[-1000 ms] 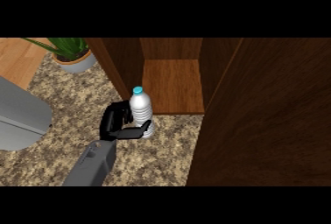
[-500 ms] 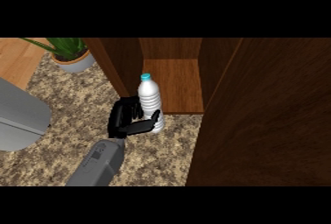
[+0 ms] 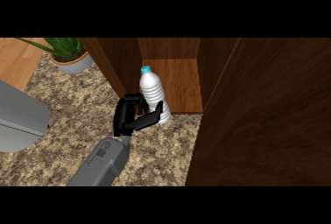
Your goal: Pick up the bottled water, place it into the cabinet and close the cabinet
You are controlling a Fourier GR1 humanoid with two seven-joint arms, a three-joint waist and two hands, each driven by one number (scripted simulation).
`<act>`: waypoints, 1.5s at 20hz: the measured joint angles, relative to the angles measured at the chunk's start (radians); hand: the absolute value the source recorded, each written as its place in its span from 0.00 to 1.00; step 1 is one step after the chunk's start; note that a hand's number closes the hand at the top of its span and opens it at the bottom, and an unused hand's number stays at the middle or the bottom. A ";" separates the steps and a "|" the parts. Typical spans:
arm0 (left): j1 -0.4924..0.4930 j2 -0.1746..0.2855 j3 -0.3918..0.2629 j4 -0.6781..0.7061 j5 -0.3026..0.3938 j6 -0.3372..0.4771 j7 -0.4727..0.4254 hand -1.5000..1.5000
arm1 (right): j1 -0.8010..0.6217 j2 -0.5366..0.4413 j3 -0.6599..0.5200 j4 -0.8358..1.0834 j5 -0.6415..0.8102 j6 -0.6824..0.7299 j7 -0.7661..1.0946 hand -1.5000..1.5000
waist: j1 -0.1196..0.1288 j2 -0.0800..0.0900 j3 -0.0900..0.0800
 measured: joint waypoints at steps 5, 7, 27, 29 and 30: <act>-0.183 -0.019 -0.020 0.037 0.043 0.058 0.055 1.00 | 0.015 -0.016 -0.023 -0.002 -0.011 0.002 -0.021 0.00 | -0.017 0.003 -0.001; -0.255 -0.022 -0.014 0.070 0.067 0.074 0.073 1.00 | 0.022 -0.021 -0.025 -0.009 -0.016 0.000 -0.021 0.00 | -0.018 0.003 -0.001; -0.578 -0.028 0.039 0.626 0.175 0.195 -0.160 1.00 | 0.101 -0.054 -0.076 -0.013 -0.078 0.053 -0.133 0.00 | -0.046 0.016 -0.001; -0.599 -0.026 0.047 0.669 0.165 0.201 -0.182 1.00 | 0.117 -0.067 -0.082 -0.015 -0.081 0.066 -0.150 0.00 | -0.050 0.018 -0.001; -0.613 -0.026 0.051 0.692 0.160 0.203 -0.189 0.00 | 0.119 -0.067 -0.082 -0.014 -0.083 0.068 -0.156 0.00 | -0.051 0.019 -0.001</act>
